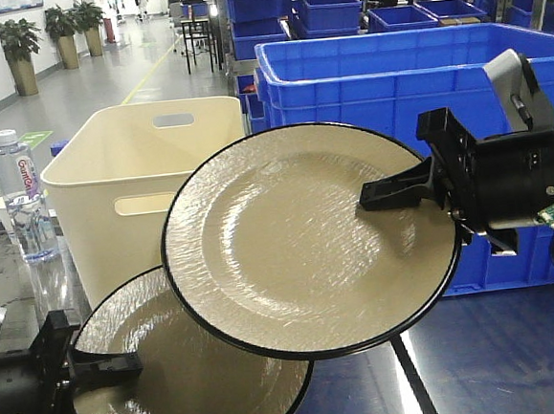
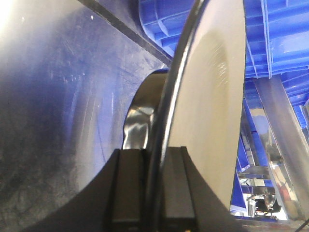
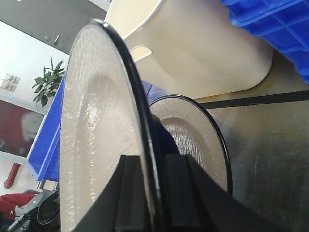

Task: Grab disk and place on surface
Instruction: 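Hold both plates upright while the base drives to the steel table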

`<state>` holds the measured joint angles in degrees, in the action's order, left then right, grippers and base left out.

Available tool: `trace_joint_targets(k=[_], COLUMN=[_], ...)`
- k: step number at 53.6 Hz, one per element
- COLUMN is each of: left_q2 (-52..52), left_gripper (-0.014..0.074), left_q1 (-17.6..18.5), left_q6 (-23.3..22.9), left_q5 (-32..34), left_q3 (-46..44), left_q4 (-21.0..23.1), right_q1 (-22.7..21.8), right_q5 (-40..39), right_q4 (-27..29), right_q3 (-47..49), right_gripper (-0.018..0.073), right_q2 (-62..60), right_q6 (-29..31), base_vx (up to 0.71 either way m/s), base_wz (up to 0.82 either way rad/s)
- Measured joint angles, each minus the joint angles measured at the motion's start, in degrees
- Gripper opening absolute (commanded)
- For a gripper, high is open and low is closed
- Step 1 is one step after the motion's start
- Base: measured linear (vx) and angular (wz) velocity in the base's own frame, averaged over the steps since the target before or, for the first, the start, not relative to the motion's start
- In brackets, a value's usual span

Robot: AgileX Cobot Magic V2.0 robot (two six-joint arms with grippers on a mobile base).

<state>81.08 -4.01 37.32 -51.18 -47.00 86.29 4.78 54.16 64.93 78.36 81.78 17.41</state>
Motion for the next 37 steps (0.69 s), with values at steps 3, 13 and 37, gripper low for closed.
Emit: trace_joint_targets(k=[3,13,37], left_q2=[0.0,0.0,0.0], left_gripper=[0.0,0.0,0.0], left_q1=[0.0,0.0,0.0], left_q6=[0.0,0.0,0.0], left_q5=[0.0,0.0,0.0], left_q3=[0.0,0.0,0.0], left_q4=[0.0,0.0,0.0], right_q1=[0.0,0.0,0.0], right_q5=[0.1,0.2,0.2], right_q4=[0.0,0.0,0.0], right_q3=[0.0,0.0,0.0], right_gripper=[-0.0008,-0.0008,-0.0008], right_q2=[0.0,0.0,0.0], right_q6=[0.0,0.0,0.0], base_vx=[0.0,0.0,0.0], base_wz=[0.0,0.0,0.0])
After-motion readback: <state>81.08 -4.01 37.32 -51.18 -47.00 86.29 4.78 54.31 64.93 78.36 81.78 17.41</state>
